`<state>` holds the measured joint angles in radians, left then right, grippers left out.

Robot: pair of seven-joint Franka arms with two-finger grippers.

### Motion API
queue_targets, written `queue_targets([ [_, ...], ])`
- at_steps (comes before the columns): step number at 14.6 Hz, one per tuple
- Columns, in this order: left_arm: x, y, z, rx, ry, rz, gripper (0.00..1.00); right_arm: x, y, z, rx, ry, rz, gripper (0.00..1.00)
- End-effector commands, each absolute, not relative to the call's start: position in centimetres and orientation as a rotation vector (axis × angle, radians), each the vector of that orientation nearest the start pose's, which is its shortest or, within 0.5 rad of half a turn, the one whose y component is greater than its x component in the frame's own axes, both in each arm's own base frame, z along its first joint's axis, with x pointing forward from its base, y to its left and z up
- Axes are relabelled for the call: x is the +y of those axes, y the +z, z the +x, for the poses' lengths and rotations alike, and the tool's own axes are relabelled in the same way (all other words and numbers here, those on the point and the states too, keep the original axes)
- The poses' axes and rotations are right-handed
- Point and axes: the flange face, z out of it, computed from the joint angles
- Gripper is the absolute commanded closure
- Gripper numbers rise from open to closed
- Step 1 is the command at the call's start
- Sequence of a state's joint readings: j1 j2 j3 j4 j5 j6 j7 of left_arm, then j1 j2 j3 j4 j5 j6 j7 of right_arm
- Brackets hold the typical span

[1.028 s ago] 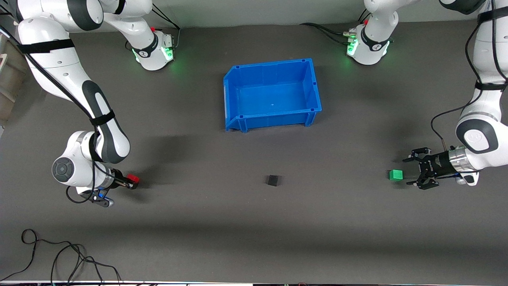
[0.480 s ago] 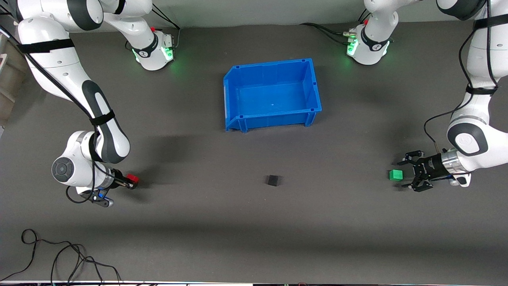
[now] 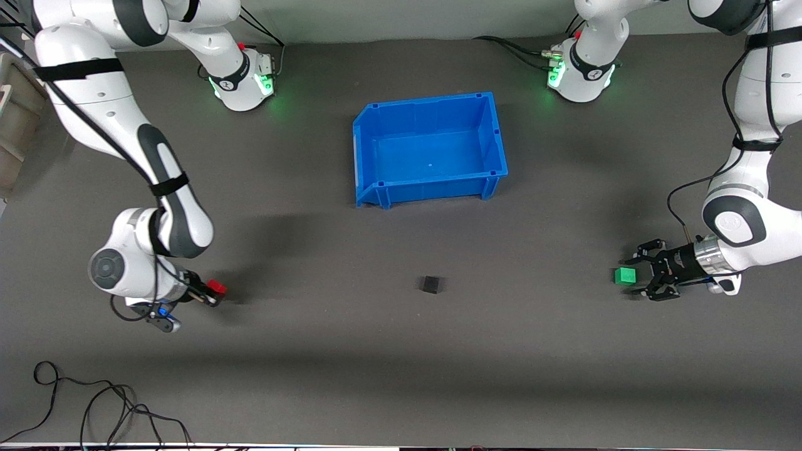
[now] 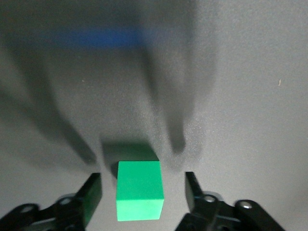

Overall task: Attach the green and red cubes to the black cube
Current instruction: 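Carry the red cube and green cube toward the black cube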

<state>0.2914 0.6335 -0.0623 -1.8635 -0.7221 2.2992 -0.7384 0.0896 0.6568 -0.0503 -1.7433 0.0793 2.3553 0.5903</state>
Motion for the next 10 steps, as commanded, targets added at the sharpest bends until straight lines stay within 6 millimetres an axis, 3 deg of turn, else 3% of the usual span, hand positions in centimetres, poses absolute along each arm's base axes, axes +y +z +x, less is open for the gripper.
queue_targets([
  [1, 12.3, 16.3, 60.5, -2.451, 0.562, -2.588, 0.63, 7.3, 20.7, 67.2, 1.127, 0.029, -2.911, 1.00],
  [3, 12.3, 16.3, 60.6, -2.452, 0.563, -2.588, 0.75, 12.0, 20.7, 67.5, 1.280, 0.012, -2.839, 1.00],
  [5, 12.5, 16.8, 60.7, -2.454, 0.563, -2.595, 0.77, 16.8, 21.0, 68.1, 1.489, -0.017, -2.717, 1.00],
  [7, 12.6, 17.9, 61.1, -2.473, 0.563, -2.587, 0.77, 19.3, 21.2, 69.0, 1.659, -0.039, -2.591, 1.00],
  [9, 12.5, 20.4, 62.1, -2.498, 0.581, -2.582, 0.77, 21.3, 20.6, 69.5, 1.782, -0.037, -2.491, 1.00],
  [10, 12.6, 21.6, 62.6, -2.510, 0.614, -2.562, 0.77, 23.5, 20.3, 69.4, 1.826, -0.025, -2.441, 1.00],
])
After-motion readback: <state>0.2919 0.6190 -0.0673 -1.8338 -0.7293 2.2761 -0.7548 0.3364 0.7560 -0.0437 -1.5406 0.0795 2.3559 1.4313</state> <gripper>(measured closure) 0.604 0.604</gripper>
